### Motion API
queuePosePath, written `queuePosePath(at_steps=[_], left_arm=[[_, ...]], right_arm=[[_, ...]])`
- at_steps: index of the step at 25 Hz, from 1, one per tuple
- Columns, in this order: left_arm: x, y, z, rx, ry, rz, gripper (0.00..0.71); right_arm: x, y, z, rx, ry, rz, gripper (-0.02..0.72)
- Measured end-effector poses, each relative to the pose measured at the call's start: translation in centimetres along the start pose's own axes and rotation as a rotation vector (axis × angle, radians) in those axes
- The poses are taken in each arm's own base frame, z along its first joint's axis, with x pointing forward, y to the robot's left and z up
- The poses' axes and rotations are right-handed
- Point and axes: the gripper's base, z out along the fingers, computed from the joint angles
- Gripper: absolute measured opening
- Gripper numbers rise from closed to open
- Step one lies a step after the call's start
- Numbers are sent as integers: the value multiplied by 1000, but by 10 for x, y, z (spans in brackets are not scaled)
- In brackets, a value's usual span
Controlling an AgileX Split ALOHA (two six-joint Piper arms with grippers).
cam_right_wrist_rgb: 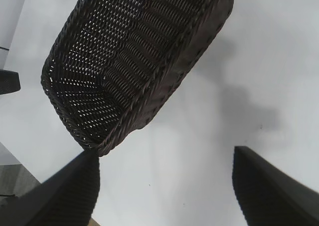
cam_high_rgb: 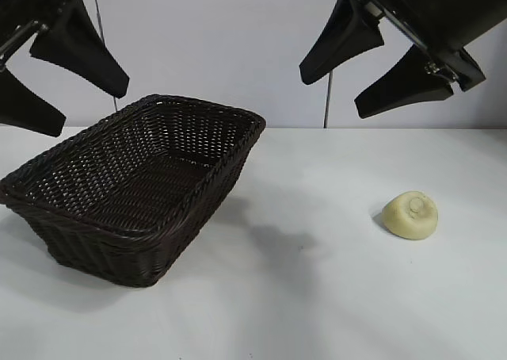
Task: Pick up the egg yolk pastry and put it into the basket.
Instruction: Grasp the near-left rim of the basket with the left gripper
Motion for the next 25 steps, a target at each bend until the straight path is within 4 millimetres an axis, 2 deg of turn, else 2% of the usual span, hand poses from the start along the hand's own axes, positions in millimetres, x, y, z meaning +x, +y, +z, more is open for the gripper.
queuePosePath(at_steps=[6,14,19,25], left_arm=[[9,-3,-2,5,110,-292,587],[13,1,-17,-134,61,-615,587],[24,-6,-9,-279,45,-672,587],[33,-25,3,-374,-95,-724,587]], right_arm=[[0,0,0,0,0,0,537],[0,0,0,0,0,0,537],[0,0,0,0,0,0,537],[0,0,0,0,0,0,537]])
